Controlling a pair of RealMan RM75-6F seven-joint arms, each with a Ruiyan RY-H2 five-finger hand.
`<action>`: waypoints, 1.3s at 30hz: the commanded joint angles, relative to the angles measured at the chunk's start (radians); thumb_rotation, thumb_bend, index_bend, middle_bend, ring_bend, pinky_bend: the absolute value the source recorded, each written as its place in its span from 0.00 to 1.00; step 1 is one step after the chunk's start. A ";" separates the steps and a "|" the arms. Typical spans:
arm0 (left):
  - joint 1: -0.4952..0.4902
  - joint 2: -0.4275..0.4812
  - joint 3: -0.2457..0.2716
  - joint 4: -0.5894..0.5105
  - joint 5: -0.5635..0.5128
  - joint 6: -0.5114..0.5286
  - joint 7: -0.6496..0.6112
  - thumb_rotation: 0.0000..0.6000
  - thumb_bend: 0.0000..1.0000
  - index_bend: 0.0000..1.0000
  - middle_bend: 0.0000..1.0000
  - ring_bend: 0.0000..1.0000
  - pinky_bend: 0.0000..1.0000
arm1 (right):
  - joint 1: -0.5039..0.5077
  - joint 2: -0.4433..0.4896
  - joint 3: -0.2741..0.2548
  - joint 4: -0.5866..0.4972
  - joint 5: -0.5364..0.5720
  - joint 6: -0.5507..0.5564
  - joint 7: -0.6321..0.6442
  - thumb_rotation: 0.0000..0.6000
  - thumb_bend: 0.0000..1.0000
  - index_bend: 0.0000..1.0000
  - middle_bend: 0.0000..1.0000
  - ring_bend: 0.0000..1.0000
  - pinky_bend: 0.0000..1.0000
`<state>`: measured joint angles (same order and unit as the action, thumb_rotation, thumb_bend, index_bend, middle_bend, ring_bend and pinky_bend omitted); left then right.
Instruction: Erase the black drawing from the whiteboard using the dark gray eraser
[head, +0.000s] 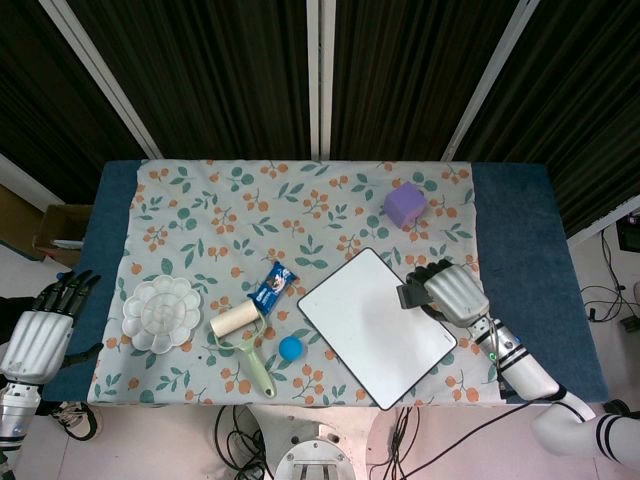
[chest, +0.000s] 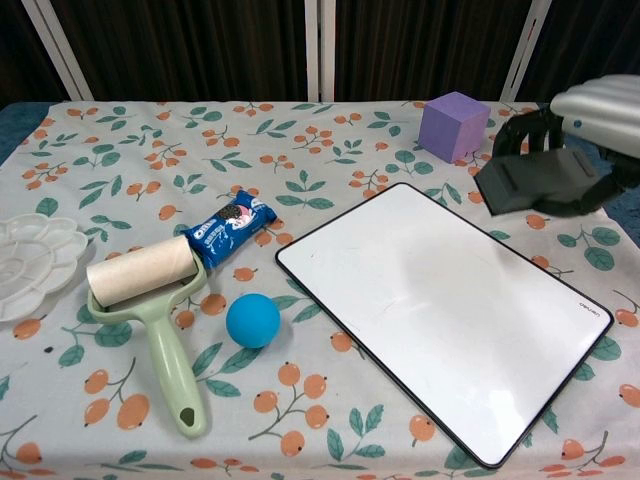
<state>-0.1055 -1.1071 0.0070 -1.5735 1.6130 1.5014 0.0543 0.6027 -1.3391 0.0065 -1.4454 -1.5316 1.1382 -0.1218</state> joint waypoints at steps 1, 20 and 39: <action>-0.001 -0.002 0.000 0.001 -0.003 -0.002 0.001 1.00 0.00 0.08 0.07 0.04 0.16 | 0.018 -0.044 0.072 0.109 0.041 0.020 0.005 1.00 0.32 0.93 0.80 0.71 0.81; -0.009 -0.017 0.001 0.019 -0.011 -0.021 -0.001 1.00 0.00 0.08 0.07 0.04 0.16 | 0.019 -0.124 0.083 0.299 0.271 -0.258 -0.017 1.00 0.32 0.83 0.77 0.68 0.77; 0.003 -0.007 -0.004 0.026 -0.009 0.013 -0.017 1.00 0.00 0.08 0.07 0.04 0.16 | -0.105 -0.011 0.056 0.175 0.107 0.004 0.177 1.00 0.00 0.00 0.00 0.00 0.00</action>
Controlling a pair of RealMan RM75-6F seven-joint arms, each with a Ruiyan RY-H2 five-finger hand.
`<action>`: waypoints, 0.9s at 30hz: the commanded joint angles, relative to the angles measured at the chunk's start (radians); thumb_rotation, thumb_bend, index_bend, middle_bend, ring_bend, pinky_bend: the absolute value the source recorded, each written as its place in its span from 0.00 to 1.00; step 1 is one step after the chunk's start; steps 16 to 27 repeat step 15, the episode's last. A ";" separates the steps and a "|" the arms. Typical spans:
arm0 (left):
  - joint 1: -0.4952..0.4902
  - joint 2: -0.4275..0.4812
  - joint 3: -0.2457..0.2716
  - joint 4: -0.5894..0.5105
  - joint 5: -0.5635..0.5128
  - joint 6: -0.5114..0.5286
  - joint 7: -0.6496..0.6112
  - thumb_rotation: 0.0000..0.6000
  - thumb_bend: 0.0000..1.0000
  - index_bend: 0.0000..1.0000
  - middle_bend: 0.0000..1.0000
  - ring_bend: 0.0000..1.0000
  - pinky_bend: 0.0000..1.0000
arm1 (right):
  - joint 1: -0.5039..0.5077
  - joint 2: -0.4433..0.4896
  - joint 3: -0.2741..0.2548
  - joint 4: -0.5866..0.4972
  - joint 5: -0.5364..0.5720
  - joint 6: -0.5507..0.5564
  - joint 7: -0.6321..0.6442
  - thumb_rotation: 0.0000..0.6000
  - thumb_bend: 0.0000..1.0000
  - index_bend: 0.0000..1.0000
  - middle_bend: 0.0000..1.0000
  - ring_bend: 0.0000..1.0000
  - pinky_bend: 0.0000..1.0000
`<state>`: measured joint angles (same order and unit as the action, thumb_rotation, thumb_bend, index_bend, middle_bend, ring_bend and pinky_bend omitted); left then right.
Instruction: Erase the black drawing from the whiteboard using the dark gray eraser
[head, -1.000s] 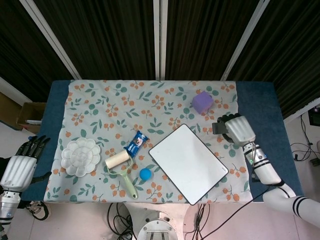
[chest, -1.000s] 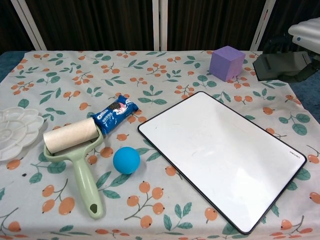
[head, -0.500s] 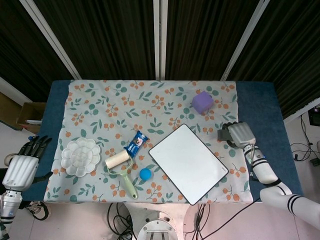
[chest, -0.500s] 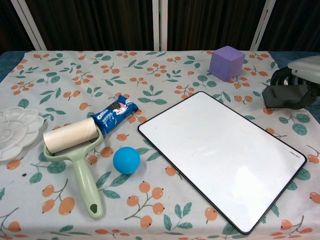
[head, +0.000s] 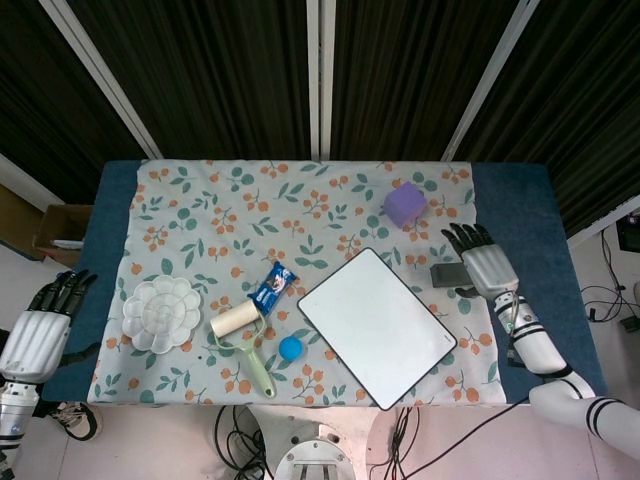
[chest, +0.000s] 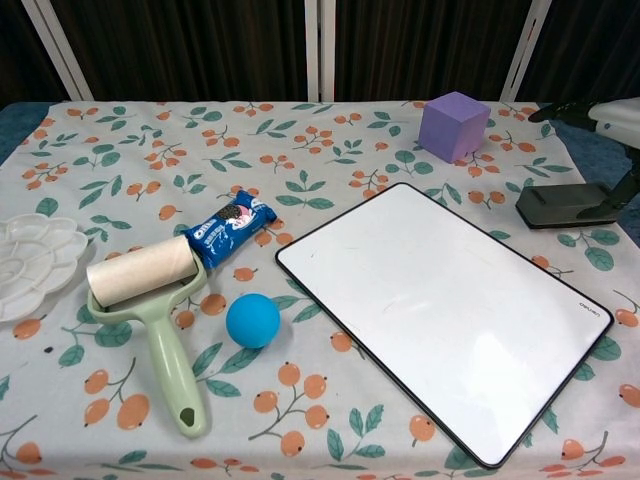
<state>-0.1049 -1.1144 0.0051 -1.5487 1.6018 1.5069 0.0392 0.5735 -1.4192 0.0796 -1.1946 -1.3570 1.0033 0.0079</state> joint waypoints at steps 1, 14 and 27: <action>0.005 0.001 -0.005 0.002 0.003 0.016 -0.004 1.00 0.00 0.08 0.07 0.04 0.16 | -0.117 0.098 -0.025 -0.104 -0.089 0.216 0.042 1.00 0.00 0.00 0.00 0.00 0.00; 0.009 0.042 -0.015 -0.052 0.001 0.032 0.031 1.00 0.00 0.08 0.07 0.04 0.16 | -0.488 0.203 -0.090 -0.201 -0.051 0.631 -0.033 1.00 0.00 0.00 0.00 0.00 0.00; 0.009 0.042 -0.016 -0.054 0.000 0.032 0.032 1.00 0.00 0.08 0.07 0.04 0.16 | -0.493 0.203 -0.089 -0.202 -0.056 0.635 -0.036 1.00 0.00 0.00 0.00 0.00 0.00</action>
